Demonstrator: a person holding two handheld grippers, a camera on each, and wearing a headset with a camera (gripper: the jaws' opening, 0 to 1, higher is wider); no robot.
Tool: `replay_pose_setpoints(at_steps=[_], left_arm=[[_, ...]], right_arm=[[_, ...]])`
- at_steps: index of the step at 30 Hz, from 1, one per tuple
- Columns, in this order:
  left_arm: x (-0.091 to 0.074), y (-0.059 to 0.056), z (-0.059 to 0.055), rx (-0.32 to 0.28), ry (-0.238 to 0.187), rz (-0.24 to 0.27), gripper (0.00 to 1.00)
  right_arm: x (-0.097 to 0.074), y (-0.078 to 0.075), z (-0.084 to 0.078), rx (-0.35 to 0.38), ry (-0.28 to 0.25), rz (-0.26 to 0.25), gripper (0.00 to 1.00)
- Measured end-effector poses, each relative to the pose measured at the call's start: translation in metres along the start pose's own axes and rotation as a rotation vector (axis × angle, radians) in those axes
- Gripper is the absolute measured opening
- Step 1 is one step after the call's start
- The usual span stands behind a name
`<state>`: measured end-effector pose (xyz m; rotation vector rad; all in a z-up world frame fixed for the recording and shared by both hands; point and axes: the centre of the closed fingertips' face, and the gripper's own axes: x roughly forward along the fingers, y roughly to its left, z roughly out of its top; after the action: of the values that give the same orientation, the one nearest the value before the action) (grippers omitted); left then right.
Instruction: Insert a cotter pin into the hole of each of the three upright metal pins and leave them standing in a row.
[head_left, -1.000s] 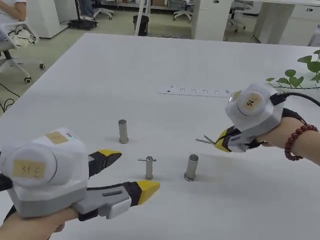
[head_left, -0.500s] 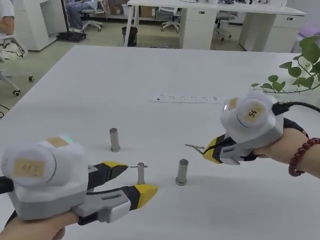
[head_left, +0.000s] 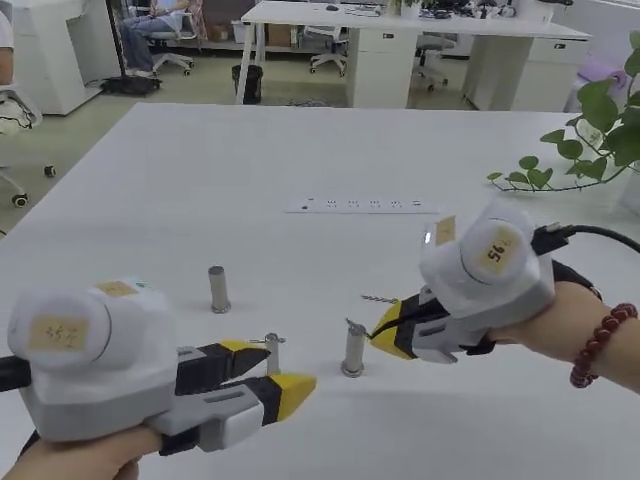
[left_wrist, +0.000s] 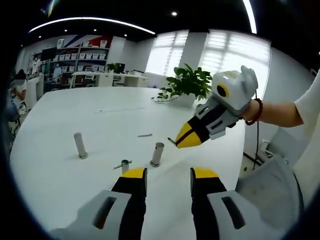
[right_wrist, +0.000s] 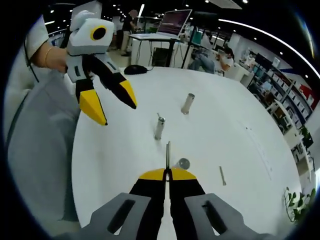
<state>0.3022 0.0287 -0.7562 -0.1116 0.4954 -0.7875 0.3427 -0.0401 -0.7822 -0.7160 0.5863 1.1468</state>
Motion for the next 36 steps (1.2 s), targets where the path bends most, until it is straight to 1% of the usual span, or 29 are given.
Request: replay_pose_setpoints(at_steps=[6,9,16,21,24,30,34,36], left_arm=[[0.004,-0.004,0.004,-0.039,-0.008,-0.023,0.27],[0.005,-0.006,0.004,-0.056,-0.008,-0.033,0.24],[0.009,-0.006,-0.001,-0.106,0.008,-0.042,0.18],[0.011,-0.009,-0.001,-0.15,-0.004,-0.054,0.14],[0.011,-0.008,-0.002,-0.162,-0.006,-0.05,0.12],[0.011,-0.006,-0.003,-0.178,-0.009,-0.044,0.07],[0.01,-0.004,-0.003,-0.204,-0.02,-0.041,0.03],[0.01,-0.003,-0.003,-0.225,-0.029,-0.05,0.02]], right_arm=[[0.006,0.019,0.007,-0.027,-0.013,0.035,0.02],[0.008,0.026,0.009,-0.033,-0.018,0.049,0.02],[0.009,0.039,0.017,-0.047,-0.039,0.069,0.02],[0.01,0.05,0.025,-0.059,-0.055,0.088,0.02],[0.012,0.055,0.029,-0.063,-0.064,0.097,0.02],[0.012,0.058,0.033,-0.067,-0.076,0.099,0.02],[0.011,0.058,0.035,-0.067,-0.081,0.098,0.02],[0.011,0.058,0.035,-0.065,-0.082,0.096,0.02]])
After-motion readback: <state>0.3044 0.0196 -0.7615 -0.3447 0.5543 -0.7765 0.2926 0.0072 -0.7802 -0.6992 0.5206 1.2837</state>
